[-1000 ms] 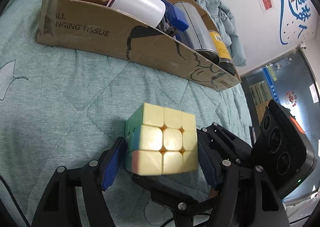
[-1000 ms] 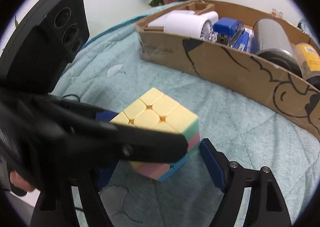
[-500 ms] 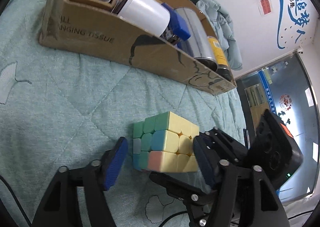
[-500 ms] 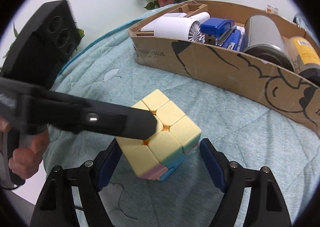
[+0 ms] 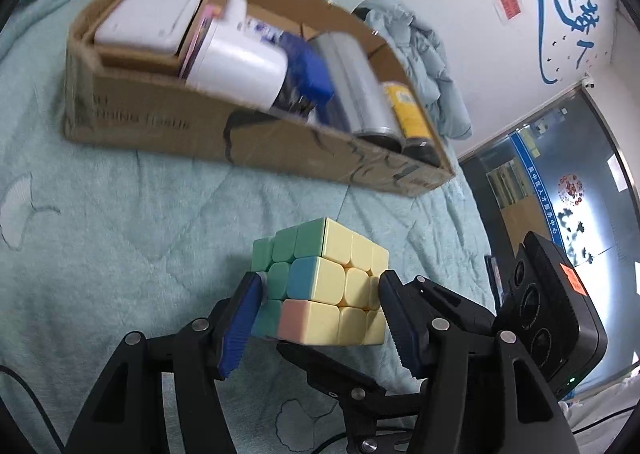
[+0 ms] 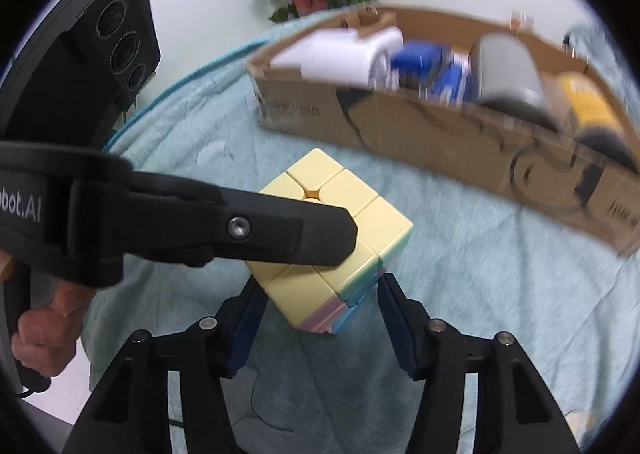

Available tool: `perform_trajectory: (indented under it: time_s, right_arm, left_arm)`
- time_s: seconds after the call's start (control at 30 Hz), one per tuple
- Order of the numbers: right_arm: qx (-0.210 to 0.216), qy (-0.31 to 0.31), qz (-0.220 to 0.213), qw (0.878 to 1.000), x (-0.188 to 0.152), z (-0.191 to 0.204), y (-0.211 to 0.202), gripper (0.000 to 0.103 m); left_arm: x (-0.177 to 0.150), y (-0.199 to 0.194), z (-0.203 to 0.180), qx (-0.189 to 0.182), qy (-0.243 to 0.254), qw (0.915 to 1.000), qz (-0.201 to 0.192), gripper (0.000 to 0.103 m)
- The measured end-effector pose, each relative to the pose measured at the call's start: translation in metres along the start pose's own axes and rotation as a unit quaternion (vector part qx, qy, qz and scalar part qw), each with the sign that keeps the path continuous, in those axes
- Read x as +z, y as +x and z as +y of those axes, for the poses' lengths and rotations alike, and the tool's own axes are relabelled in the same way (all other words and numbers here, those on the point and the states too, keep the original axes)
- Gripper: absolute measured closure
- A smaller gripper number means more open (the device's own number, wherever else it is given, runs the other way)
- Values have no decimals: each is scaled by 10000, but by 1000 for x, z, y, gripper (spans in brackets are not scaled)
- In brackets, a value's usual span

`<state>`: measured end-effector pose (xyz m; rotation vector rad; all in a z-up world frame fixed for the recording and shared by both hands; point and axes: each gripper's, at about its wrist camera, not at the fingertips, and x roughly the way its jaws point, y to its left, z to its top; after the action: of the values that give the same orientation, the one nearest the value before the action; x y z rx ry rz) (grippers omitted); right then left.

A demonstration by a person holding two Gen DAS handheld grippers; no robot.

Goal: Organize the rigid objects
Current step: 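Lift the cube and drop it into the box beside the fan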

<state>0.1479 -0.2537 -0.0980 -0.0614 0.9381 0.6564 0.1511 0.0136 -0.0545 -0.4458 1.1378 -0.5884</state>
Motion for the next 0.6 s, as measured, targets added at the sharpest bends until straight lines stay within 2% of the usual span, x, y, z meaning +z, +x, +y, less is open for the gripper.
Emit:
perform_trajectory:
  time_s: [0.2,0.33,0.4,0.53,0.6]
  right_arm:
    - [-147,-289,-487,9983,39,-3,-18,47]
    - [-231,-635,-784,9946,78,-10,-22,47]
    - [-218,-740,-883,9931,102,-17,-24,47]
    - [-210,-943,-864,9916,147,-33,-12,47]
    - [-45,-898,-789,9928,163,-46,-2,47]
  left_arm:
    - [42,-29,-24,152,404,9972,-617,45]
    - [88,-48,-28,28,445,9952,-870,46]
    - [113,-55,-35,146,641,9928,-999,46]
    - [161,-52,-33,373,721,9913,-1036,46]
    - [183,-43,-24,467,656,9929,-873,46]
